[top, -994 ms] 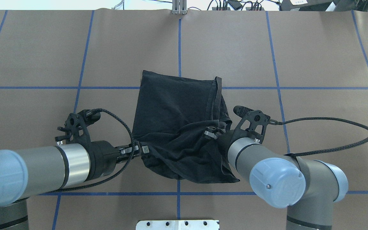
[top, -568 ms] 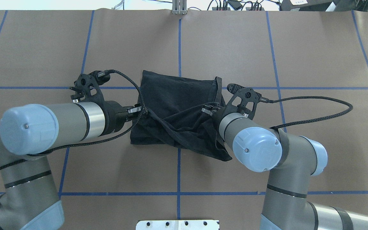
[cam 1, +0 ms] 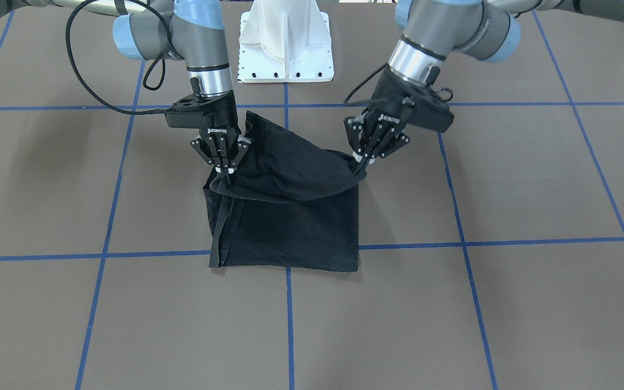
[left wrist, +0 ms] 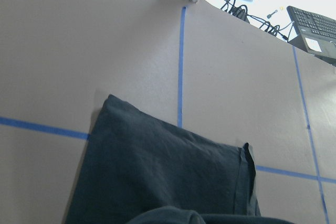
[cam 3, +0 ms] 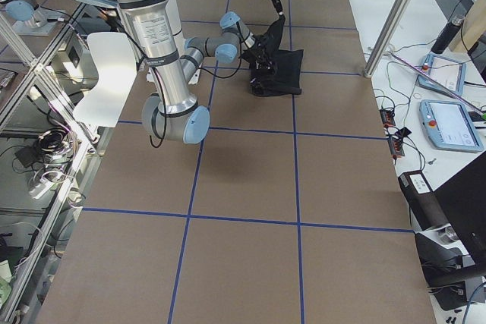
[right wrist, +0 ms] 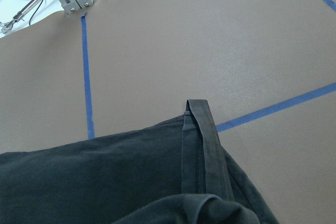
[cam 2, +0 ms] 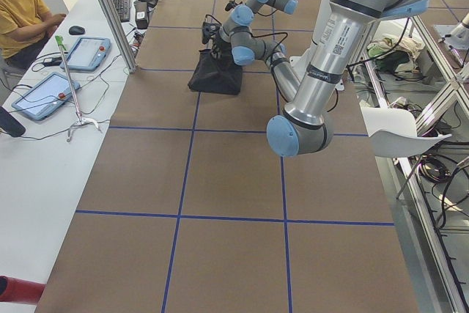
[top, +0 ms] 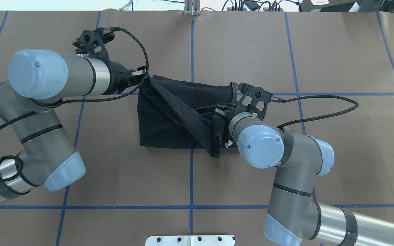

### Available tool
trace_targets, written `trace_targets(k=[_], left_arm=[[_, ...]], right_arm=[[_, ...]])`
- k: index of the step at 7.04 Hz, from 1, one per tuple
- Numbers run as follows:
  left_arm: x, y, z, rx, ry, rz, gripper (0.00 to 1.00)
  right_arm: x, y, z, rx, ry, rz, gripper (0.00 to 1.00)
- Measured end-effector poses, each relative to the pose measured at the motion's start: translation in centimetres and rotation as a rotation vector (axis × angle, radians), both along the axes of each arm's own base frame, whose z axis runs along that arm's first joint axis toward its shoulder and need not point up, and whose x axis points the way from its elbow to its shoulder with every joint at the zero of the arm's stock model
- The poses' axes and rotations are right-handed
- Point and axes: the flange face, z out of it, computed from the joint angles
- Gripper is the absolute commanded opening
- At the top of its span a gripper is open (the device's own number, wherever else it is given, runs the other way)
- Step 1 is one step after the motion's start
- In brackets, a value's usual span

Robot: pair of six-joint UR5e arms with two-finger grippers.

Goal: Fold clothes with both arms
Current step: 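Lift the near edge with both grippers and fold it toward the far edge, then release the left gripper and raise it while the right gripper lays the fold down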

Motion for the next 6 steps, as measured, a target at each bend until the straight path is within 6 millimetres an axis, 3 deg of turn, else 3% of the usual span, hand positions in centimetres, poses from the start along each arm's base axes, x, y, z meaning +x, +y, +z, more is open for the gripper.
trace_targets(k=[2, 4, 5, 6], left_arm=[[4.0, -4.6, 1.4, -0.026, -0.079, -0.015, 0.0], [6.7, -7.5, 3.6, -0.03, -0.147, -0.035, 0.0], [8.3, -9.0, 4.8, -0.028, -0.159, -0.041, 0.51], [9.9, -10.5, 6.2, -0.025, -0.164, -0.047, 1.0]], right_arm=[[-1.6, -1.7, 0.4, -0.005, 0.033, 0.01, 0.0], [-3.2, -3.8, 0.7, -0.016, 0.064, 0.028, 0.0], [-3.5, -4.8, 1.3, -0.023, 0.083, 0.036, 0.73], [-3.7, -5.6, 2.0, -0.029, 0.099, 0.042, 1.0]])
